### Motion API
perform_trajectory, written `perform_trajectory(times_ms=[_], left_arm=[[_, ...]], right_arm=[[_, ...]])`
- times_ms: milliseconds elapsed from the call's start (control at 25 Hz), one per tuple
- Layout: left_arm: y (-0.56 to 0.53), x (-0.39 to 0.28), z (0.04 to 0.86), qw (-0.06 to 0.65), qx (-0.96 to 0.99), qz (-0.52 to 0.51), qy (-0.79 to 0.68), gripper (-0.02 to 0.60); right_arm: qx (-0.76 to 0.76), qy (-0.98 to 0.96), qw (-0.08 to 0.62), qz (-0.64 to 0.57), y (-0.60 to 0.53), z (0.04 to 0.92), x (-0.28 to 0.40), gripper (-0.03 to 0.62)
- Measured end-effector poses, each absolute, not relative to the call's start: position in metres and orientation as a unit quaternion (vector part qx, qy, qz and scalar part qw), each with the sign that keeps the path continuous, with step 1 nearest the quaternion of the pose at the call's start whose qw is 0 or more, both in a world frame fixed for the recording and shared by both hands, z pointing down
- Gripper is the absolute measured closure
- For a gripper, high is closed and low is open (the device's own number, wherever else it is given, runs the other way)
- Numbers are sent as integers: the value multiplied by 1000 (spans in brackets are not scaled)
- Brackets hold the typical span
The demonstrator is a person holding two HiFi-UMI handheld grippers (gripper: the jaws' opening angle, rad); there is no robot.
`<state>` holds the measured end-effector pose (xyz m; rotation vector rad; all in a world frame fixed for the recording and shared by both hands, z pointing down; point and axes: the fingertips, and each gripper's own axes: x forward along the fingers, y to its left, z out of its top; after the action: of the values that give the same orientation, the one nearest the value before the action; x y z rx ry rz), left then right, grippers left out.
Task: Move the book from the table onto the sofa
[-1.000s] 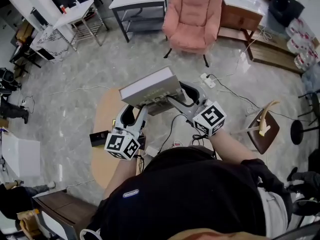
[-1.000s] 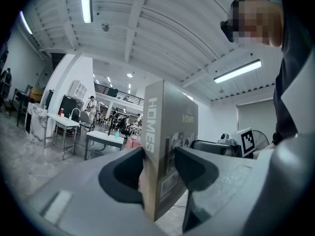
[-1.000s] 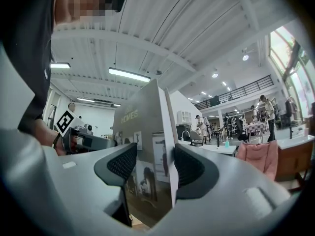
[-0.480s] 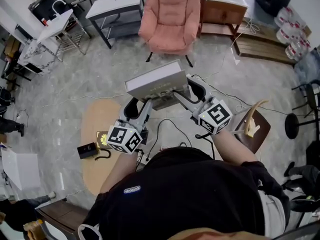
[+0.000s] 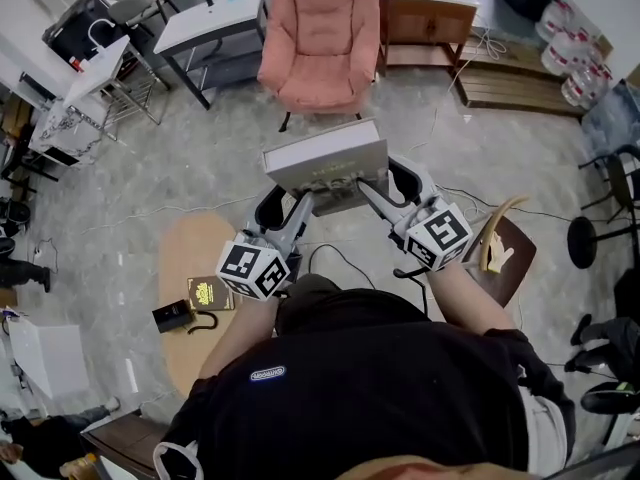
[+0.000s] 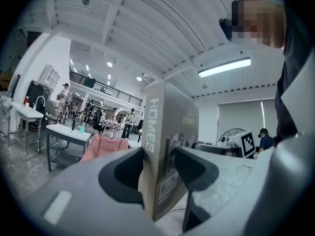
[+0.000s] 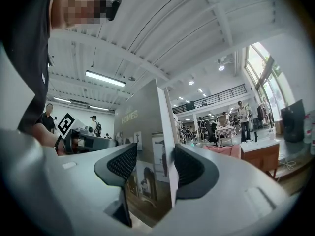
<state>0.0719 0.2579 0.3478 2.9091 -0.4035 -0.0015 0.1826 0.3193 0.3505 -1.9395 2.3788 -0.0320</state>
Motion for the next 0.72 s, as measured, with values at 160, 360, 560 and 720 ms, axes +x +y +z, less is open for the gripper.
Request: perform_trajectory(times_ms=[160,360,560,720], left_arm=[[252,84,347,98,987,-3,-125,384],[233,103,353,99,989,-4,-105,384],[199,128,353,108,991,-13,-80,384],[163,141,351,108,992,-14,-64,383]], right_arm=[[-639,768,37,-11,316,352,194,336],[-652,757,37,-6,302,354,209,336],[-668,743,36,-6,275,352,231,344],[-680,732,29,-6,243,349,241,344]])
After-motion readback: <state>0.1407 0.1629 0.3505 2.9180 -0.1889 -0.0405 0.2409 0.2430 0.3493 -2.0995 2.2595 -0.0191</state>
